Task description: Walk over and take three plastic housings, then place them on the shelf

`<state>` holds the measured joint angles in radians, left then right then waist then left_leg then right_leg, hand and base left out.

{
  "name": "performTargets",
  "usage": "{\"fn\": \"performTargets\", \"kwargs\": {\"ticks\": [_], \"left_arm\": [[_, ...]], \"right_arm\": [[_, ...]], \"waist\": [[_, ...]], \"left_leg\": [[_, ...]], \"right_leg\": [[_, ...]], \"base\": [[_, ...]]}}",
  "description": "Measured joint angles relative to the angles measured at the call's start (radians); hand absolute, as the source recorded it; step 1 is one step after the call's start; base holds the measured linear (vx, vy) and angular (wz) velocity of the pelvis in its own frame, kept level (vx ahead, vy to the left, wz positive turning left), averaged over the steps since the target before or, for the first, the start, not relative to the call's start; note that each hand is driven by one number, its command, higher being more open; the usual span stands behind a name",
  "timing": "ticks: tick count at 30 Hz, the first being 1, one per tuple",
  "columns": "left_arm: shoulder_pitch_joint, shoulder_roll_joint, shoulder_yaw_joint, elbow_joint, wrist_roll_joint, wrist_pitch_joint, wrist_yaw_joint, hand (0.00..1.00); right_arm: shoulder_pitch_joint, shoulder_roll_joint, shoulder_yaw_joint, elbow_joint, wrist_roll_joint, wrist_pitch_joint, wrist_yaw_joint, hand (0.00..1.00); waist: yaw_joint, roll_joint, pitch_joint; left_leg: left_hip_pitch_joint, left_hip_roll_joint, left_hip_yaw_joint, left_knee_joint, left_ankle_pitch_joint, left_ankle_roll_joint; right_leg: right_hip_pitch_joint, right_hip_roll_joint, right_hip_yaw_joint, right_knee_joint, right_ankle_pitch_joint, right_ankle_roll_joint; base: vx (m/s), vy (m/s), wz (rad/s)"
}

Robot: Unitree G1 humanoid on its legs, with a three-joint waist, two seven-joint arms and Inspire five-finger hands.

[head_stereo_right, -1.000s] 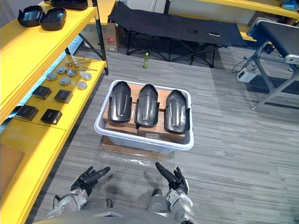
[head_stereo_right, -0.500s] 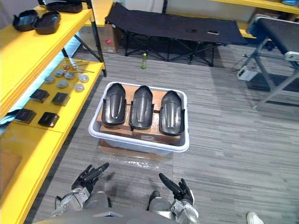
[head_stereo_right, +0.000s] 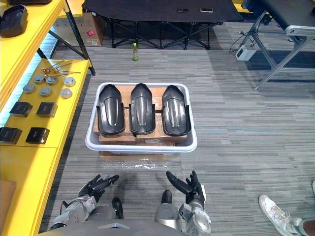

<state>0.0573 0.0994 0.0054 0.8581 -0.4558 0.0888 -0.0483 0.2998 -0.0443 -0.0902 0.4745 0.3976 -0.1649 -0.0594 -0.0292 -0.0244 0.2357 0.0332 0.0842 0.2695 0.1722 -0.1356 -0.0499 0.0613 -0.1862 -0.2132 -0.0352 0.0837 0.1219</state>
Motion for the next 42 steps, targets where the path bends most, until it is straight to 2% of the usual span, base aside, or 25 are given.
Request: {"fn": "performTargets", "kwargs": {"ticks": [4, 5, 8, 12, 16, 18, 20, 23, 24, 27, 30, 32, 36, 41, 42], "left_arm": [[0.022, 0.027, 0.006, 0.002, 0.002, -0.010, -0.003, 1.00], [0.030, 0.036, 0.014, 0.002, 0.008, -0.023, -0.010, 1.00], [0.031, 0.040, 0.044, -0.004, 0.034, -0.038, -0.030, 1.00], [0.025, 0.061, 0.050, -0.040, 0.036, -0.060, -0.048, 1.00], [0.012, 0.083, 0.053, -0.042, 0.036, -0.063, -0.043, 1.00], [0.005, 0.090, 0.070, -0.036, 0.017, -0.043, -0.045, 1.00], [-0.019, 0.096, 0.074, -0.028, 0.022, -0.043, -0.038, 1.00], [-0.022, 0.088, 0.070, -0.022, 0.016, -0.046, -0.036, 1.00], [-0.027, 0.085, 0.069, -0.023, 0.016, -0.052, -0.035, 1.00], [-0.045, 0.085, 0.047, -0.020, 0.002, -0.064, -0.035, 1.00], [-0.065, 0.060, 0.036, -0.013, -0.012, -0.068, -0.039, 1.00], [-0.070, 0.060, 0.024, -0.013, -0.014, -0.069, -0.042, 1.00], [-0.087, 0.060, -0.002, -0.001, -0.042, -0.076, -0.045, 1.00], [-0.108, 0.046, -0.044, 0.006, -0.050, -0.090, -0.049, 1.00], [-0.108, 0.045, -0.044, 0.006, -0.051, -0.090, -0.049, 1.00]], "right_arm": [[0.013, 0.000, -0.019, -0.138, 0.004, 0.004, -0.011, 1.00], [0.006, -0.001, -0.041, -0.185, 0.006, 0.008, -0.011, 1.00], [-0.047, -0.042, -0.094, -0.226, 0.010, 0.016, -0.012, 1.00], [-0.180, -0.156, -0.163, -0.229, 0.015, 0.055, -0.042, 1.00], [-0.331, -0.248, -0.176, -0.204, 0.063, 0.088, -0.093, 1.00], [-0.428, -0.290, -0.180, -0.160, 0.103, 0.092, -0.119, 1.00], [-0.567, -0.369, -0.182, -0.041, 0.128, 0.118, -0.144, 1.00], [-0.705, -0.443, -0.180, 0.105, 0.134, 0.137, -0.146, 1.00], [-0.759, -0.472, -0.171, 0.161, 0.139, 0.141, -0.146, 1.00], [-0.874, -0.531, -0.124, 0.251, 0.139, 0.159, -0.148, 1.00], [-0.976, -0.603, -0.086, 0.364, 0.139, 0.180, -0.175, 1.00], [-0.997, -0.629, -0.074, 0.392, 0.139, 0.187, -0.176, 1.00], [-1.065, -0.688, -0.033, 0.457, 0.119, 0.238, -0.175, 1.00], [-1.142, -0.763, 0.005, 0.509, 0.117, 0.305, -0.205, 1.00], [-1.145, -0.766, 0.005, 0.510, 0.117, 0.311, -0.207, 1.00]], "waist": [[0.000, -0.019, -0.003], [0.002, -0.029, -0.001], [0.009, -0.032, 0.002], [0.020, -0.033, 0.061], [0.039, -0.041, 0.125], [0.054, -0.043, 0.162], [0.082, -0.029, 0.190], [0.107, -0.007, 0.214], [0.112, 0.004, 0.225], [0.116, 0.017, 0.235], [0.138, 0.047, 0.255], [0.137, 0.058, 0.261], [0.139, 0.077, 0.268], [0.138, 0.128, 0.283], [0.140, 0.130, 0.283]], "left_leg": [[0.019, 0.027, 0.007, 0.030, -0.032, -0.009], [0.004, 0.039, 0.007, 0.067, -0.056, -0.011], [-0.062, 0.063, -0.002, 0.158, -0.104, -0.007], [-0.154, 0.087, -0.037, 0.280, -0.157, 0.000], [-0.219, 0.087, -0.059, 0.324, -0.163, 0.000], [-0.254, 0.084, -0.074, 0.342, -0.154, 0.016], [-0.315, 0.081, -0.094, 0.369, -0.143, 0.030], [-0.345, 0.060, -0.116, 0.374, -0.120, 0.042], [-0.354, 0.046, -0.126, 0.373, -0.114, 0.045], [-0.392, 0.030, -0.134, 0.369, -0.097, 0.054], [-0.415, 0.019, -0.142, 0.379, -0.090, 0.060], [-0.422, 0.013, -0.150, 0.384, -0.089, 0.062], [-0.449, 0.008, -0.157, 0.384, -0.089, 0.063], [-0.479, -0.006, -0.163, 0.381, -0.079, 0.066], [-0.480, -0.007, -0.162, 0.380, -0.078, 0.065]], "right_leg": [[0.016, 0.021, 0.001, 0.020, -0.004, -0.007], [0.014, 0.027, 0.003, 0.020, -0.006, -0.010], [-0.019, 0.037, 0.017, 0.034, -0.008, -0.010], [-0.059, 0.052, 0.022, 0.058, -0.015, -0.007], [-0.109, 0.048, 0.016, 0.087, -0.012, -0.003], [-0.130, 0.048, 0.009, 0.091, -0.006, 0.000], [-0.183, 0.043, -0.004, 0.123, -0.004, -0.004], [-0.204, 0.026, -0.016, 0.139, -0.004, -0.003], [-0.208, 0.017, -0.025, 0.142, -0.006, -0.002], [-0.249, 0.000, -0.032, 0.160, -0.007, 0.000], [-0.283, -0.015, -0.034, 0.204, -0.021, 0.003], [-0.294, -0.023, -0.037, 0.230, -0.034, 0.005], [-0.334, -0.031, -0.038, 0.263, -0.038, 0.002], [-0.389, -0.049, -0.031, 0.317, -0.049, 0.002], [-0.392, -0.051, -0.031, 0.320, -0.049, 0.003]], "base": [[-0.01, -0.014, -0.10], [-0.04, -0.015, -0.08], [-0.11, 0.014, -0.09], [-0.16, 0.043, 0.00], [-0.12, 0.039, 0.10], [-0.10, 0.037, 0.18], [-0.07, 0.037, 0.22], [-0.02, 0.058, 0.22], [-0.01, 0.056, 0.29], [-0.02, 0.057, 0.17], [-0.03, 0.031, 0.08], [-0.04, 0.022, 0.13], [-0.05, 0.007, 0.03], [-0.07, 0.015, 0.03], [-0.05, 0.014, 0.01]]}}
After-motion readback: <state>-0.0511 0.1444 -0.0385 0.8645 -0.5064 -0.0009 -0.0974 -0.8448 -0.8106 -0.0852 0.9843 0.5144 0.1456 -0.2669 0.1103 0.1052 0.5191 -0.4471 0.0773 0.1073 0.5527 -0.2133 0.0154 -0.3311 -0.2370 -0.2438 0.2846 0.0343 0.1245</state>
